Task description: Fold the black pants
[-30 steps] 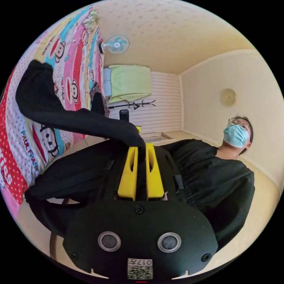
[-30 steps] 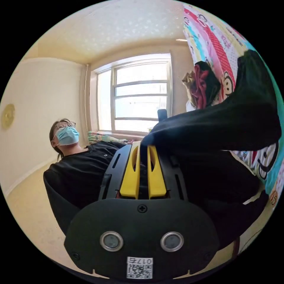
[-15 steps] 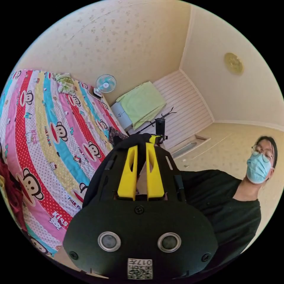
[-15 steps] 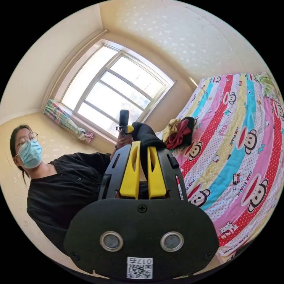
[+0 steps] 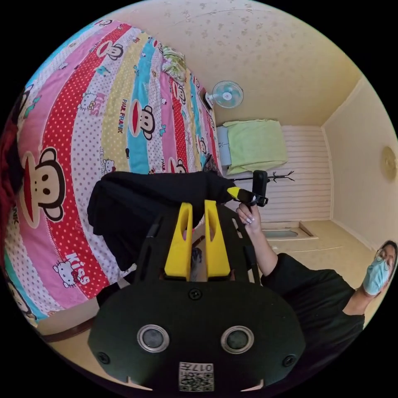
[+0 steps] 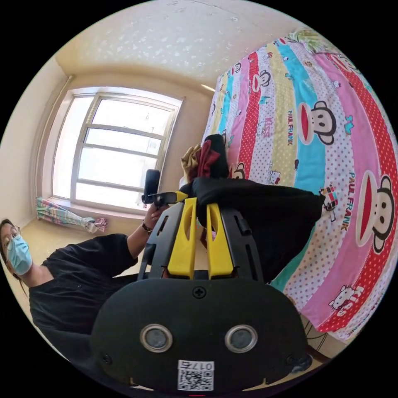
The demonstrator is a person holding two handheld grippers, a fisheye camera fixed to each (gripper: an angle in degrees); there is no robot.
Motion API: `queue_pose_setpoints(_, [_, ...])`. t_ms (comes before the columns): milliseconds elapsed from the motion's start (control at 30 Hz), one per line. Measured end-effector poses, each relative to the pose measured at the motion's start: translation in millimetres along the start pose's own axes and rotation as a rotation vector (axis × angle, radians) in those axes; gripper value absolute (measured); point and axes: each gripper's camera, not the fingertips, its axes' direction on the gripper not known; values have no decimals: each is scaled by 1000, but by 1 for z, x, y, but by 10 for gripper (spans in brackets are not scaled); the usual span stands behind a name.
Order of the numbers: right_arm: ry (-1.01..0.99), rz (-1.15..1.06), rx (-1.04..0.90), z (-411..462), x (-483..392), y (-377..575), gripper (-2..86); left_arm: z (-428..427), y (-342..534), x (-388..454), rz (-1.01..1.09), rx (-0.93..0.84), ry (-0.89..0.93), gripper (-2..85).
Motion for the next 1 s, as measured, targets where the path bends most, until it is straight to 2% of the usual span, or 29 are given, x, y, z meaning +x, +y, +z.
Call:
queue_pose_setpoints(100, [-56, 167, -33, 32, 53, 59, 21, 35, 38, -70, -147, -71, 16, 53])
queue_pose_setpoints(233, [-95, 522, -56, 73, 122, 151, 37, 78, 98, -157, -409, -182, 14, 65])
queue_pose_setpoints(367, [-283, 679, -5, 82, 145, 197, 60, 76, 128, -204, -550, -166, 118, 67])
queue_pose_setpoints(500, [-294, 703, -72, 69, 141, 187, 88, 57, 108, -221, -515, -301, 65, 106])
queue_pose_setpoints(600, [-240, 721, -129, 47, 135, 163, 159, 33, 75, -220, -424, -364, -38, 157])
queue_pose_setpoints(800, [-29, 646, 29, -18, 107, 122, 193, -3, 9, -232, -285, -242, 28, 180])
queue_pose_setpoints(900, [23, 650, 22, -10, 115, 115, 215, 9, -11, -258, -263, -232, -1, 194])
queue_pose_setpoints(1000, [-24, 647, -6, 23, 135, 122, 228, 30, -12, -291, -290, -230, -106, 201])
